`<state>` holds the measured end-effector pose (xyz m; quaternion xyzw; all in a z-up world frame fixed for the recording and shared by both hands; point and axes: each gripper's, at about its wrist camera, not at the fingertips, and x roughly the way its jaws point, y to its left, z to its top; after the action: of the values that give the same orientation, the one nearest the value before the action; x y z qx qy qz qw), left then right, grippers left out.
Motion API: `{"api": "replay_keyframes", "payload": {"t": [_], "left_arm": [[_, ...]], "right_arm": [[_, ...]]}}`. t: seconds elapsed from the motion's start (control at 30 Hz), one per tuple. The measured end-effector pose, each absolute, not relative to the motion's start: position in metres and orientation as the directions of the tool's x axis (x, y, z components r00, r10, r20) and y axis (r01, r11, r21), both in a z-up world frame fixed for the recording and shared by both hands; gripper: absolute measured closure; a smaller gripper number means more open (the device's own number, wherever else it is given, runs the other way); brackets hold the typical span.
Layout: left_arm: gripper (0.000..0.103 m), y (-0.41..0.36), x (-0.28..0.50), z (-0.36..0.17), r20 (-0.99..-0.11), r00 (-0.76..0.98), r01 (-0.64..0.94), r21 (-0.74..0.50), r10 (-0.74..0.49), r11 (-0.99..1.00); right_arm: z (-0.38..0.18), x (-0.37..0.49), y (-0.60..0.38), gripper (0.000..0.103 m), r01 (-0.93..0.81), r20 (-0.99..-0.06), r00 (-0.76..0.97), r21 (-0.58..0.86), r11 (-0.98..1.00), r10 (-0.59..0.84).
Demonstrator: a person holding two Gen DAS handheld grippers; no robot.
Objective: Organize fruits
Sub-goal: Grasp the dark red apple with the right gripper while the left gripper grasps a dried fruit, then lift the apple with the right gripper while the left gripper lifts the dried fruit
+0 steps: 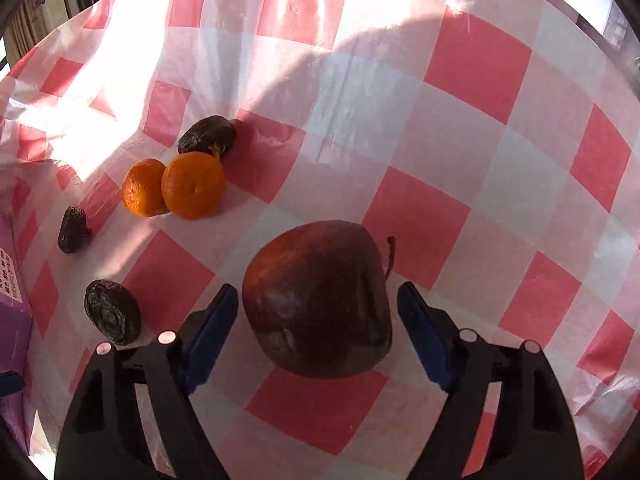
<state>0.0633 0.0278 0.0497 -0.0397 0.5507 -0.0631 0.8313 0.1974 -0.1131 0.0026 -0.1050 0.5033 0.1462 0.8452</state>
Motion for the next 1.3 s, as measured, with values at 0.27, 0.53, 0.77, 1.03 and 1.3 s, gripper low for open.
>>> {"api": "replay_keyframes", "payload": {"t": [0.27, 0.53, 0.77, 1.03, 1.3], "left_arm": [[0.011, 0.028, 0.117, 0.023, -0.890, 0.454, -0.042, -0.069, -0.043, 0.997], [0.048, 0.017, 0.145, 0.014, -0.873, 0.487, -0.052, -0.005, 0.021, 0.999], [0.066, 0.006, 0.125, 0.016, -0.883, 0.469, -0.013, -0.019, -0.011, 1.000], [0.066, -0.007, 0.060, 0.021, -0.898, 0.430, 0.028, -0.091, -0.095, 0.995], [0.065, -0.046, 0.012, 0.028, -0.913, 0.376, 0.183, -0.096, -0.160, 0.978]], "right_arm": [[-0.006, 0.193, -0.137, 0.047, -0.367, -0.858, 0.467, 0.034, 0.930, 0.216], [-0.005, 0.197, -0.137, 0.047, -0.387, -0.863, 0.443, 0.061, 0.920, 0.244], [-0.005, 0.191, -0.149, 0.048, -0.357, -0.867, 0.421, 0.111, 0.928, 0.266], [-0.001, 0.134, -0.181, 0.048, -0.306, -0.874, 0.402, 0.154, 0.940, 0.274], [0.002, 0.070, -0.201, 0.048, -0.242, -0.893, 0.382, 0.151, 0.958, 0.237]]}}
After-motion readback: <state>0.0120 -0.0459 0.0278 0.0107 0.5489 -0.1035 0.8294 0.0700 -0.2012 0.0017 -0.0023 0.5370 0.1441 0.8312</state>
